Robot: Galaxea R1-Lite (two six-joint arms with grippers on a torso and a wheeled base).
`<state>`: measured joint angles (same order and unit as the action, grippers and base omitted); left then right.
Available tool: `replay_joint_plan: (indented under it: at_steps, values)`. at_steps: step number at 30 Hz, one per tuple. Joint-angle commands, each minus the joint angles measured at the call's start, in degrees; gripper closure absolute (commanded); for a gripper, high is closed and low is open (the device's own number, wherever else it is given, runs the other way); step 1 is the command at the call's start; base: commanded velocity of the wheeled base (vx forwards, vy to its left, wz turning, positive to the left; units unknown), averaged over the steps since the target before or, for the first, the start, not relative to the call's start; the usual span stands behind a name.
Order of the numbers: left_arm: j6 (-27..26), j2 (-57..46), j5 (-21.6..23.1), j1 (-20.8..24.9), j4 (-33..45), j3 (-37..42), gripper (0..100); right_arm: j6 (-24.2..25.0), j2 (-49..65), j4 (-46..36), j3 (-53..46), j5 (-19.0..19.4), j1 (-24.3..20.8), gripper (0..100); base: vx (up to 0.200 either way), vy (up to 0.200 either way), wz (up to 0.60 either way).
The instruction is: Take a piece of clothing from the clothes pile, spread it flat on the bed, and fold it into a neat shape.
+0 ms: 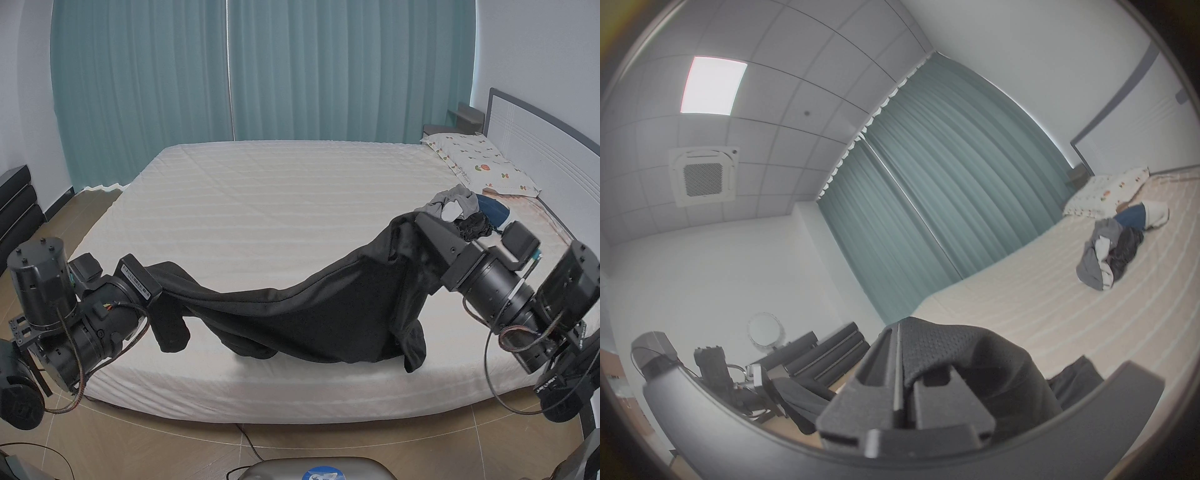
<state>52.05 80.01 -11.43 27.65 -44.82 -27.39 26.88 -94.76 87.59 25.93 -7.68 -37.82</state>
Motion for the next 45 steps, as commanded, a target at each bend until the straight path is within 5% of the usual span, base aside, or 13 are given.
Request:
replay_joint_plan:
  at_steps: [1,9,15,19,26,45]
  values:
    - [-0.02,-7.23,0.01,0.48,5.54,-5.74,100,-1.04,12.05,-8.14,4.13,-0.23,0.64,100,0.0,0.0,0.0]
    - [-0.11,-6.71,-0.17,-3.21,15.38,-17.87,100,-0.51,18.12,-25.98,20.21,0.65,7.41,100,0.0,0.0,0.0]
    - [0.15,-2.58,0.1,-5.41,25.31,-27.8,100,-0.16,12.14,-44.96,43.24,2.85,15.4,100,0.0,0.0,0.0]
    - [0.33,2.52,0.18,-6.91,29.44,-32.99,100,0.28,5.9,-50.68,53.79,2.49,18.39,100,0.0,0.0,0.0]
    - [0.68,12.81,0.18,-7.96,30.41,-38.79,100,0.19,-2.54,-51.55,60.55,1.44,18.57,100,0.0,0.0,0.0]
    - [2.26,34.16,0.8,-8.58,30.59,-49.42,100,-0.34,-25.21,-46.72,64.95,-2.6,20.59,100,0.2,0.0,0.0]
